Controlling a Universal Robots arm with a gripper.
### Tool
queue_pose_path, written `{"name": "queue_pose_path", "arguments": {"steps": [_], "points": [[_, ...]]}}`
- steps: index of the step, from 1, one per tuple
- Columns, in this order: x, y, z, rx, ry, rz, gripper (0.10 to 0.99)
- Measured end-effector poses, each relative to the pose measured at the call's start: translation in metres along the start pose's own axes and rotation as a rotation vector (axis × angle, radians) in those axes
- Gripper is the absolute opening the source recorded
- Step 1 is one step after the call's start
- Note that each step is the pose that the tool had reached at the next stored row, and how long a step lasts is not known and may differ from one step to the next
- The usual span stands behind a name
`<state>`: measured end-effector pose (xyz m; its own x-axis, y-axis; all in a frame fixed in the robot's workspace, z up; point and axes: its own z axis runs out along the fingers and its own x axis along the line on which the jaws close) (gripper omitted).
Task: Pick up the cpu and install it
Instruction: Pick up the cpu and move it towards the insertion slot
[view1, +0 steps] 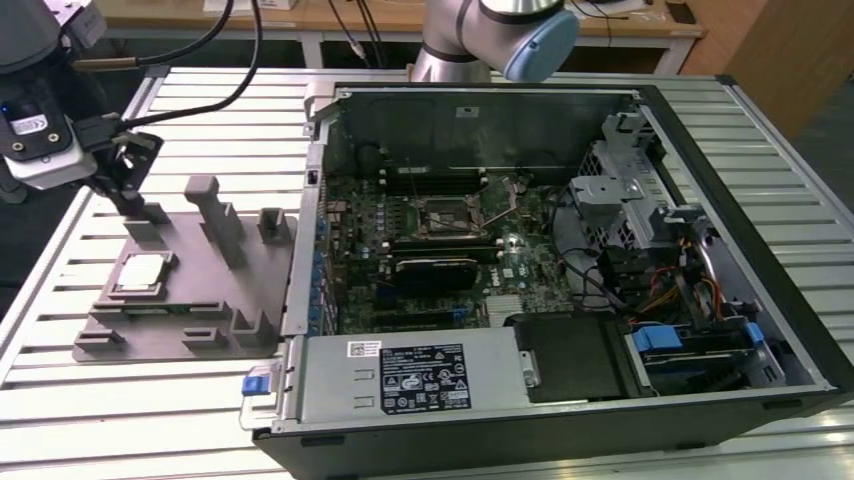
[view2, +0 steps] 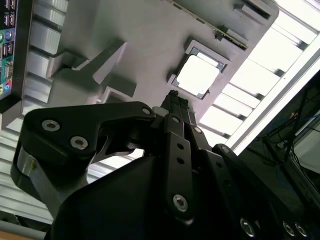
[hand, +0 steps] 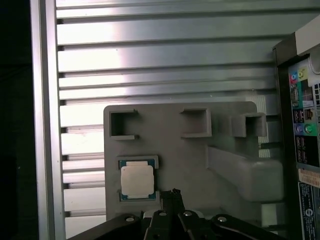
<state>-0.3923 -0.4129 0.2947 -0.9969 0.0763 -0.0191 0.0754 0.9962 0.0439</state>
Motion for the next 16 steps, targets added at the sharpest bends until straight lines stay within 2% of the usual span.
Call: {"name": "queue_pose_path", "arguments": {"steps": [5,16], "points": [[0.0085,-0.001,0.0088,0.0,-0.0002,0.0,0.106],[0.0205,-0.0053,0.0283,0.0,-0.0002,0.004,0.106]]}}
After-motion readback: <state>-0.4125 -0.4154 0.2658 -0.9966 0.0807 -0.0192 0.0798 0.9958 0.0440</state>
